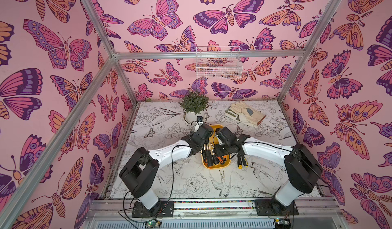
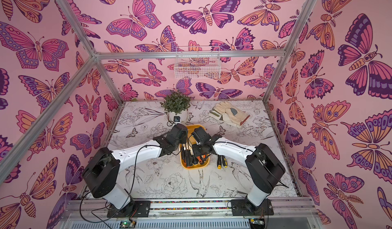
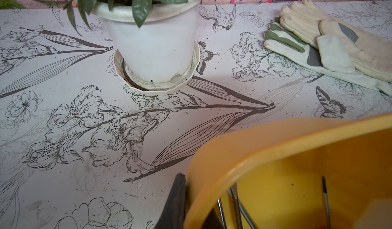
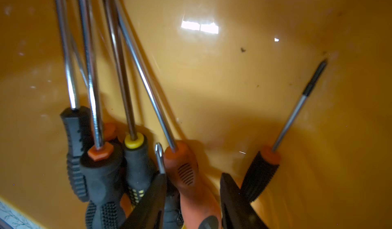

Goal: Take out the screwdriver from the storage box
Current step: Pick up the screwdriver from the storage box.

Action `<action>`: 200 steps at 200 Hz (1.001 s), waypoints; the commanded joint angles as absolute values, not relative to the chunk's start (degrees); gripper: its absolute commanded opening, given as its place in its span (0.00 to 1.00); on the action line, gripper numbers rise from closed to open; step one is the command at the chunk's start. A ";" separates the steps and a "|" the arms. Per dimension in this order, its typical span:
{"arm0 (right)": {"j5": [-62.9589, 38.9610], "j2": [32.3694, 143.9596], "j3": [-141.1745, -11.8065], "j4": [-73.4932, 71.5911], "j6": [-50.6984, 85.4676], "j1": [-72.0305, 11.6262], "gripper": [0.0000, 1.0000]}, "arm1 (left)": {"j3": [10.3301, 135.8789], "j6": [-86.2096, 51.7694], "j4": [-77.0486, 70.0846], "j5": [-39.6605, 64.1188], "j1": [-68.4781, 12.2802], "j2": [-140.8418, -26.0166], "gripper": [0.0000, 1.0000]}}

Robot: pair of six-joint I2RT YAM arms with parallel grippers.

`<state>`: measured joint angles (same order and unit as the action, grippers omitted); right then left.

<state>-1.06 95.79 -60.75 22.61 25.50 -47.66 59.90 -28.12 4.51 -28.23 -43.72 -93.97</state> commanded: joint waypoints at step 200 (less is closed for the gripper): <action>0.38 102.89 -62.15 19.90 23.85 -46.33 0.02 | 58.71 -29.32 1.47 -27.82 -42.80 -92.30 0.00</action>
